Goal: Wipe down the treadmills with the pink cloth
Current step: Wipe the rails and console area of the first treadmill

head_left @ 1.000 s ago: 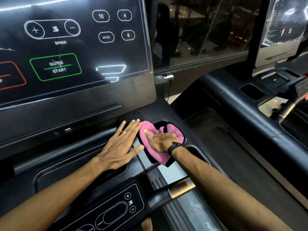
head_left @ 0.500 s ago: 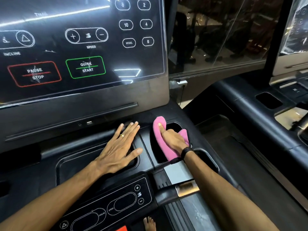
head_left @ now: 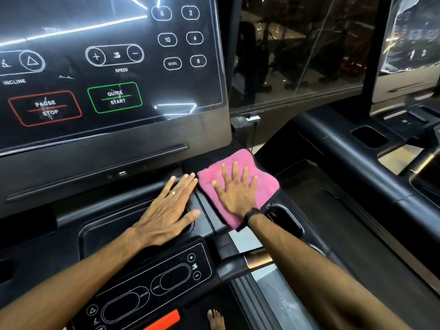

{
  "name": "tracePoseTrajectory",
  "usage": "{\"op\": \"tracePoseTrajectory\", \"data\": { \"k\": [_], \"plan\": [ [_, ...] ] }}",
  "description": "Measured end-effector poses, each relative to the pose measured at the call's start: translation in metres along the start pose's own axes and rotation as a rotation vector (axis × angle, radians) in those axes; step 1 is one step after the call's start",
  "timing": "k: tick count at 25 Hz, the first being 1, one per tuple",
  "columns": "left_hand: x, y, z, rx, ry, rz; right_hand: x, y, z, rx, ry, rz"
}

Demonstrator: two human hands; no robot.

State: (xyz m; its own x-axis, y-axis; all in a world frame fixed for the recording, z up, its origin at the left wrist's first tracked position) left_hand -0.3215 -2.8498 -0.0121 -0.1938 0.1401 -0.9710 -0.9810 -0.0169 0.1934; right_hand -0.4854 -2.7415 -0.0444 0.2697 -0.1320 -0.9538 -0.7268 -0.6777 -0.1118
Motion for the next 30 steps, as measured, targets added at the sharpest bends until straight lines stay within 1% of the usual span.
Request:
{"op": "tracePoseTrajectory", "data": {
  "k": [1, 2, 5, 7, 10, 12, 15, 17, 19, 20, 22, 23, 24, 26, 27, 28, 29, 30],
  "plan": [
    [-0.003, 0.000, 0.003, 0.007, -0.001, 0.005, -0.003, 0.007, 0.000, 0.059, 0.030, 0.003],
    [-0.006, 0.000, 0.004, 0.009, -0.007, 0.014, -0.002, 0.005, -0.005, 0.063, 0.056, 0.019],
    [-0.006, -0.002, 0.005, -0.016, -0.027, 0.040, 0.014, -0.046, -0.026, -0.093, 0.068, 0.066],
    [0.002, 0.000, 0.006, -0.026, -0.028, 0.034, 0.016, -0.059, -0.023, -0.120, 0.043, 0.098],
    [0.009, 0.011, 0.011, -0.005, -0.012, 0.005, 0.000, -0.016, 0.001, 0.066, 0.037, 0.094],
    [0.009, 0.019, 0.017, 0.007, 0.005, 0.008, -0.008, -0.007, 0.018, 0.137, 0.016, 0.090],
    [0.014, 0.021, 0.020, -0.025, 0.042, 0.002, 0.001, -0.047, 0.024, 0.123, -0.002, 0.126],
    [0.018, 0.026, 0.015, -0.041, 0.070, -0.027, 0.002, -0.064, 0.040, 0.189, -0.003, 0.178],
    [0.023, 0.037, 0.005, -0.061, 0.090, -0.071, -0.008, -0.046, 0.073, 0.265, 0.074, 0.219],
    [0.024, 0.043, 0.001, -0.087, 0.096, -0.078, -0.016, -0.026, 0.094, 0.301, 0.150, 0.215],
    [0.026, 0.055, -0.002, -0.150, 0.083, -0.087, -0.033, 0.011, 0.136, 0.373, 0.270, 0.127],
    [0.029, 0.059, -0.001, -0.164, 0.083, -0.102, -0.038, 0.017, 0.142, 0.370, 0.286, 0.101],
    [0.034, 0.063, 0.002, -0.171, 0.093, -0.127, -0.038, 0.015, 0.139, 0.325, 0.253, 0.090],
    [0.046, 0.069, 0.006, -0.181, 0.126, -0.155, -0.029, -0.010, 0.118, 0.085, 0.083, 0.123],
    [0.050, 0.071, 0.007, -0.184, 0.144, -0.151, -0.022, -0.029, 0.113, -0.007, 0.040, 0.125],
    [0.052, 0.073, 0.008, -0.183, 0.159, -0.149, -0.021, -0.035, 0.118, -0.050, 0.042, 0.117],
    [0.052, 0.074, 0.008, -0.180, 0.169, -0.152, -0.022, -0.027, 0.133, -0.051, 0.073, 0.106],
    [0.051, 0.074, 0.008, -0.176, 0.175, -0.155, -0.022, -0.010, 0.151, 0.021, 0.160, 0.075]
  ]
}}
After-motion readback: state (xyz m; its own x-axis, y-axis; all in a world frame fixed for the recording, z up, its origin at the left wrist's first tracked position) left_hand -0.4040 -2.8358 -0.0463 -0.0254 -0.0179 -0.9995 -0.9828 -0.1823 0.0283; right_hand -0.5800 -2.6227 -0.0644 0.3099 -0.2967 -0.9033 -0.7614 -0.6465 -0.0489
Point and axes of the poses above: each hand's wrist, its own y-axis towards the middle knuckle, its own x-axis out of the palm, z = x × y, the point moved 5 cm from there along y, towards the middle knuckle, and after that the axes turned 4 degrees about y, right-handed, at the moved point
